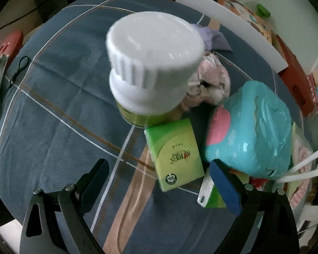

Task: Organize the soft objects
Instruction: 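Lower the right gripper onto the blue face mask and close it, then grasp the green tissue pack with the left gripper while the right gripper holds the mask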

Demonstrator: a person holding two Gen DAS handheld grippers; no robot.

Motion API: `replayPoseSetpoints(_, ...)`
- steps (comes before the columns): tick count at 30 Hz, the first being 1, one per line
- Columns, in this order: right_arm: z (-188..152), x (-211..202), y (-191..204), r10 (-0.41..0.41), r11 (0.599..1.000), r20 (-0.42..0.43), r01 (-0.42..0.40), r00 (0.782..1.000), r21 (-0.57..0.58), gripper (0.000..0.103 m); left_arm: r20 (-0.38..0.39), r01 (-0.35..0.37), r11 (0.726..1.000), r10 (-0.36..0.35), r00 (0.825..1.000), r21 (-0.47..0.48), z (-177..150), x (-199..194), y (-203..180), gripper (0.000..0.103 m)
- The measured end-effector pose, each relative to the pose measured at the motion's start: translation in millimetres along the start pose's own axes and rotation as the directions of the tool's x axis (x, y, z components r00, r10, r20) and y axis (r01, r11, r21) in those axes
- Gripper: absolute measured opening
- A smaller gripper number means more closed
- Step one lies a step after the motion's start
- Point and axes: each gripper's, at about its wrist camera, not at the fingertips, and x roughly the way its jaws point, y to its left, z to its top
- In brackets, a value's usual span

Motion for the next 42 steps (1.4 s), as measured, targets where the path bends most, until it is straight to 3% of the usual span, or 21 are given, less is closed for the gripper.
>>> replayPoseSetpoints(9, -0.1, 0.1, -1.6, 0.001, 1.0, -0.001, -0.001, 1.0, 0.005, 0.071, -0.006, -0.076, 0.995, 0.076, 0.997, 0.065, -5.1, 17.4, -27.8, 0.096)
replayPoseSetpoints(16, -0.1, 0.5, -1.6, 0.0, 1.0, -0.002, 0.0, 1.0, 0.004, 0.071, -0.004, -0.086, 0.991, 0.087, 0.996, 0.099, -4.7, 23.4, -38.9, 0.096)
replayPoseSetpoints(32, -3.1, 1.6, -3.1, 0.007, 1.0, -0.004, -0.007, 1.0, 0.014, 0.071, -0.011, -0.09, 0.991, 0.091, 0.996, 0.104, -2.8, 15.8, -25.0, 0.096)
replayPoseSetpoints(39, -1.5, 0.8, -4.3, 0.005, 1.0, -0.007, -0.004, 1.0, 0.021, 0.071, -0.008, -0.068, 0.983, 0.071, 0.997, 0.17, -15.3, 17.4, -41.1, 0.096)
replayPoseSetpoints(42, -1.5, 1.3, -3.8, 0.003, 1.0, -0.008, -0.003, 1.0, 0.022, 0.071, 0.013, -0.098, 0.978, 0.098, 0.995, 0.183, -15.4, 20.1, -47.3, 0.096)
